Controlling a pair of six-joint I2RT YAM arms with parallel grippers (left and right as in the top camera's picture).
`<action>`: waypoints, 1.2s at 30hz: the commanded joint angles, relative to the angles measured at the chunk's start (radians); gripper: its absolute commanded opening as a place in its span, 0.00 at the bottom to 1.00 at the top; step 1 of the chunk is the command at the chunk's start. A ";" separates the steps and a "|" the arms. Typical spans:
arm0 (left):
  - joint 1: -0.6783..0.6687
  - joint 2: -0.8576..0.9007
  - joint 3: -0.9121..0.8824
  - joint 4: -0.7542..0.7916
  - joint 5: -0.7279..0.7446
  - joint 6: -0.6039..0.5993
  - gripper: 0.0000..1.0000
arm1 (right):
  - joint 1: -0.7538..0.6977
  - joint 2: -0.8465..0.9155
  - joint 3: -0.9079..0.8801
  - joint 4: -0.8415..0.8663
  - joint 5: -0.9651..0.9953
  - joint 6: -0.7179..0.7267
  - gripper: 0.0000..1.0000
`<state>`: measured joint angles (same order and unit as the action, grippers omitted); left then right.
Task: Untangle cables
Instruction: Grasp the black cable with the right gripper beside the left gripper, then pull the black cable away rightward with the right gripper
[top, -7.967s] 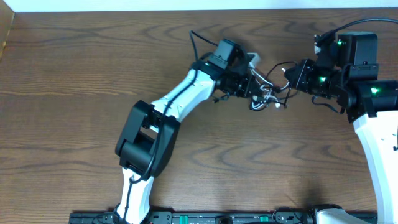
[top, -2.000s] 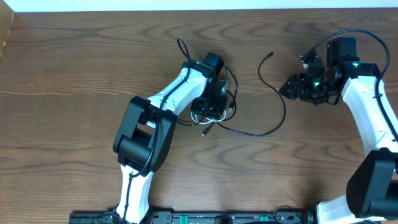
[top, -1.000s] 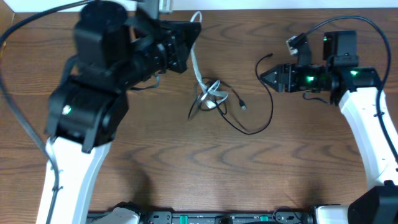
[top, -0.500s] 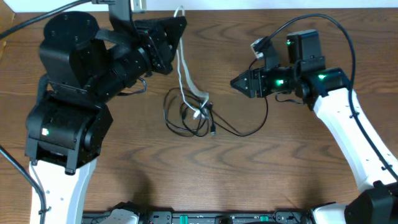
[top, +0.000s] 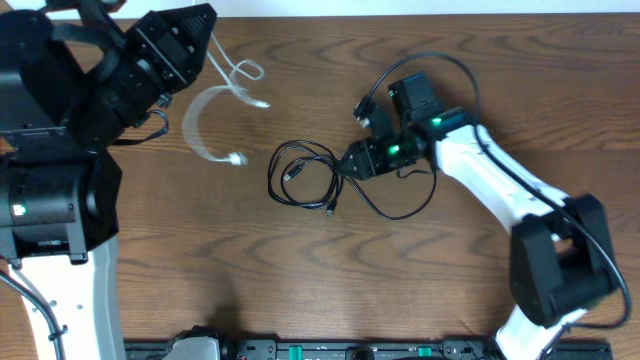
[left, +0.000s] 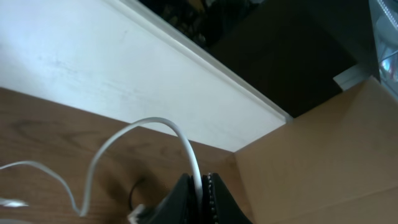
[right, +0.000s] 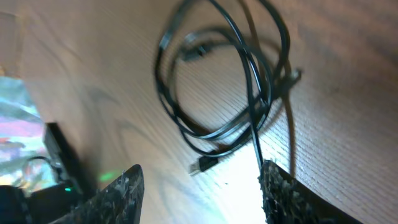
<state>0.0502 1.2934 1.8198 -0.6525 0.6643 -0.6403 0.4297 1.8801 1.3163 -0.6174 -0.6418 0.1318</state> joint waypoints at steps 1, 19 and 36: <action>0.037 0.023 0.004 -0.043 0.088 -0.027 0.07 | 0.017 0.053 0.016 -0.011 0.068 -0.018 0.56; -0.002 0.261 -0.016 -0.507 0.082 0.310 0.07 | 0.118 0.146 0.013 -0.074 0.375 -0.327 0.43; -0.068 0.286 -0.017 -0.498 -0.060 0.322 0.07 | -0.122 -0.095 0.385 -0.368 0.307 -0.004 0.01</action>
<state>0.0219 1.5620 1.8122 -1.1500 0.6571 -0.3386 0.3969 1.9461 1.5295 -0.9478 -0.2710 0.0265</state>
